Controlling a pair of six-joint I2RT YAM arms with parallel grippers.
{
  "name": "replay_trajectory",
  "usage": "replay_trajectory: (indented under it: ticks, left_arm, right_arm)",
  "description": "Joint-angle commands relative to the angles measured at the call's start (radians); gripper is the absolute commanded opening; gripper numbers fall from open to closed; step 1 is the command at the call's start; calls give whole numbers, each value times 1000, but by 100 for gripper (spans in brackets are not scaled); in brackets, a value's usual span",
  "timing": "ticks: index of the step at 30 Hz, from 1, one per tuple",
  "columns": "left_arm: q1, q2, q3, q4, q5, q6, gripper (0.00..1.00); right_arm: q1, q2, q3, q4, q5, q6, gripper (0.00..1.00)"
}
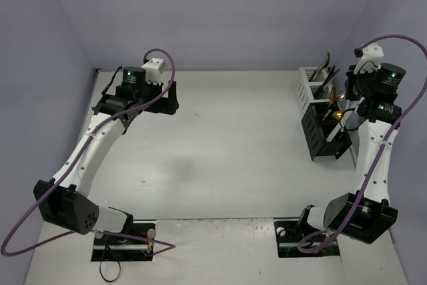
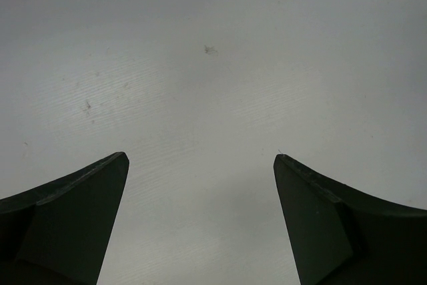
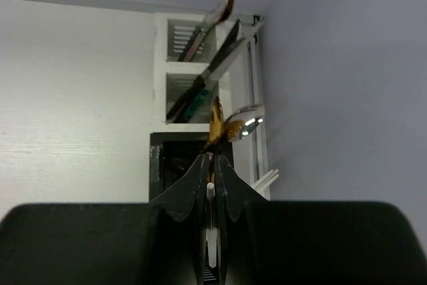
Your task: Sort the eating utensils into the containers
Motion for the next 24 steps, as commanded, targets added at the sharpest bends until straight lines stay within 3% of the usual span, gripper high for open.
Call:
replay_trajectory:
  ticks: [1,24]
  left_arm:
    - [3,-47,-20,51,-29,22,90]
    - [31,-8,-52,101,1,9,90]
  right_arm:
    - [-46,38,24,47,-37,25,0]
    - [-122,147,70,91,-185,174,0]
